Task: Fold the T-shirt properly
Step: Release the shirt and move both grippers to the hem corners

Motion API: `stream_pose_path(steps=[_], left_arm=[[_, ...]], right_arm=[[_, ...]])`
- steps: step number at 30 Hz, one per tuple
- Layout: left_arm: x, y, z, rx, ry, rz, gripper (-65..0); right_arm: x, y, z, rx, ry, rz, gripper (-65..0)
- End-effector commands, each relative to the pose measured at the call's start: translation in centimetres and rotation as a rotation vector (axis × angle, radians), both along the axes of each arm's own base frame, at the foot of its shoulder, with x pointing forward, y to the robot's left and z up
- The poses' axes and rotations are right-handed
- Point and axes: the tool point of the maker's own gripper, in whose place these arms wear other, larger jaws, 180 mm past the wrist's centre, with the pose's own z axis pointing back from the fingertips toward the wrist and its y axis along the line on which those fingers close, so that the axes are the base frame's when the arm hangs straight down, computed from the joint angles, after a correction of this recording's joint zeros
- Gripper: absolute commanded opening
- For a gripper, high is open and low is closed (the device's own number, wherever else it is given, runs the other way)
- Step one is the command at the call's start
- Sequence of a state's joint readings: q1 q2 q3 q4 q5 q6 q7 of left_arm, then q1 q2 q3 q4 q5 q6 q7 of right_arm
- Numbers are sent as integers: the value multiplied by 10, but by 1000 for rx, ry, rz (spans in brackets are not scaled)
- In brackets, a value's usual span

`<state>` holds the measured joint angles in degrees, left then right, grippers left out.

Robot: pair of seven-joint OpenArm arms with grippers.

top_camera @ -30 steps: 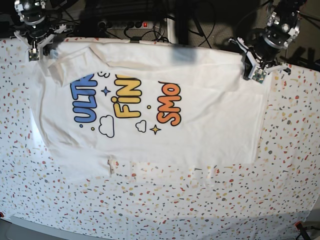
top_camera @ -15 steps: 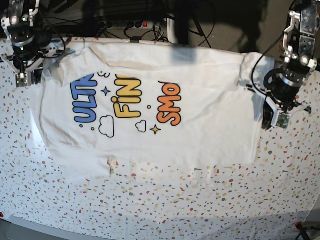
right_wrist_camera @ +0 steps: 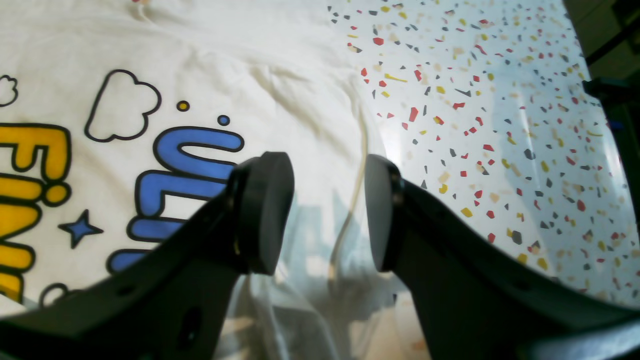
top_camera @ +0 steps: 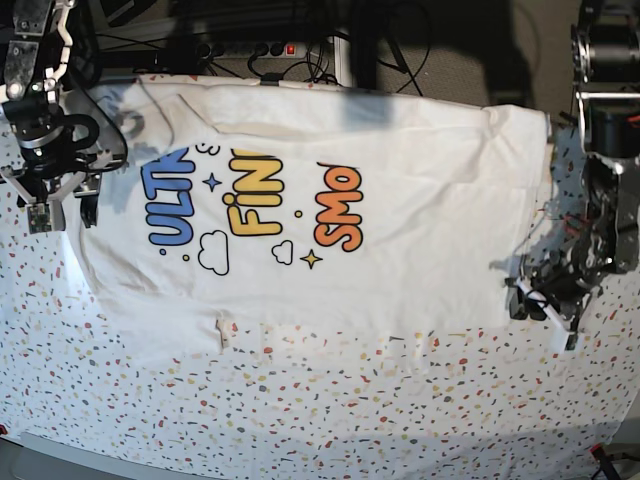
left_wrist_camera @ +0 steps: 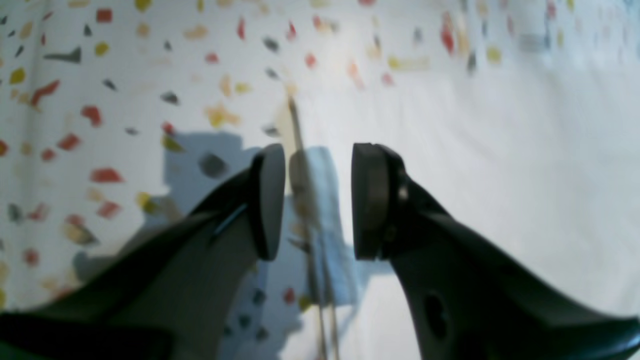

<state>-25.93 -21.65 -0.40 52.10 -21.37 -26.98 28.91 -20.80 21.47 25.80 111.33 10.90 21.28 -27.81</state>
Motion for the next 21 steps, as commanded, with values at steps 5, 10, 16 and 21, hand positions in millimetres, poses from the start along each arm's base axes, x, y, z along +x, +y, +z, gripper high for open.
stream_pose_path(steps=[5,10,16,21], left_arm=[[28,-1,2,-88,62,-25,-430],[37,-8,-23,-9,106,-43,-430],[35,-28,-34,-35,137,-59,-430],[27,-29,-43,-22,195,-70,-531]], right_arm=[[4,-1,11,-6,-30,5,-379],[0,-4,3,-7,24,-15,-379],[-5,-7,-5,-8,80,-34,-379],[-4,-7,-4,-8,73,-32,-379]])
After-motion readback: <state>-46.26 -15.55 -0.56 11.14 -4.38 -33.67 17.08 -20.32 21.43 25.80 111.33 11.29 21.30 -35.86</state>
